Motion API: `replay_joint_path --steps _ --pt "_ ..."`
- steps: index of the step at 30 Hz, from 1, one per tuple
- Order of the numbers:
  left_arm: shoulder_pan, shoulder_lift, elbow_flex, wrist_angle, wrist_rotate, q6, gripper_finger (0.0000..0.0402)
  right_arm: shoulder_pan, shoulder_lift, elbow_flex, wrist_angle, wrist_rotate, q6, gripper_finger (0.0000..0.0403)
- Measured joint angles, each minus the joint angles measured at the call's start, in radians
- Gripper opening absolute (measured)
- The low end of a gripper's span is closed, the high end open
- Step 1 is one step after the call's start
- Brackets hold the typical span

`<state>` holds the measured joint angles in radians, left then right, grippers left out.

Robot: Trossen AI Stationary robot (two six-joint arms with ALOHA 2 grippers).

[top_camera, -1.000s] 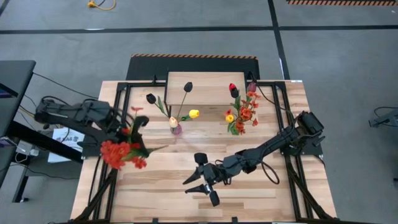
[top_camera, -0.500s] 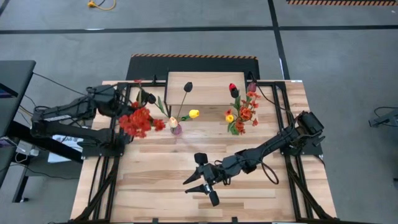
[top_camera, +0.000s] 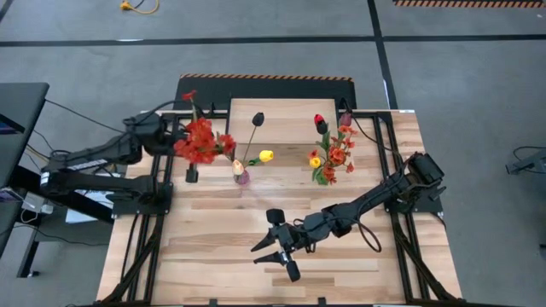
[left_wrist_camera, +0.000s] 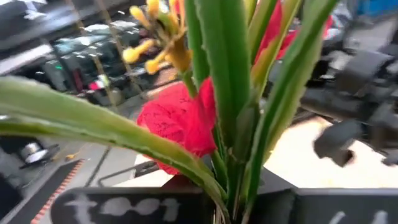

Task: Pick and place flowers into a vace then onto a shelf
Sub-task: Put the orange flowers into the purple vase

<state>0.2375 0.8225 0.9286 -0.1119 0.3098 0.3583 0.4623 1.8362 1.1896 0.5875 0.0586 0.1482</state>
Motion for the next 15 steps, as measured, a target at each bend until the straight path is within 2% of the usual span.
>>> replay_joint_path --steps 8,15 --pt "0.13 -0.012 -0.131 0.104 0.074 -0.077 0.0 0.002 0.0 0.0 -0.004 0.0 0.0 0.0121" --pt "0.179 -0.012 -0.237 0.232 0.109 -0.128 0.0 -0.007 0.0 0.0 -0.005 0.0 0.0 0.0121"
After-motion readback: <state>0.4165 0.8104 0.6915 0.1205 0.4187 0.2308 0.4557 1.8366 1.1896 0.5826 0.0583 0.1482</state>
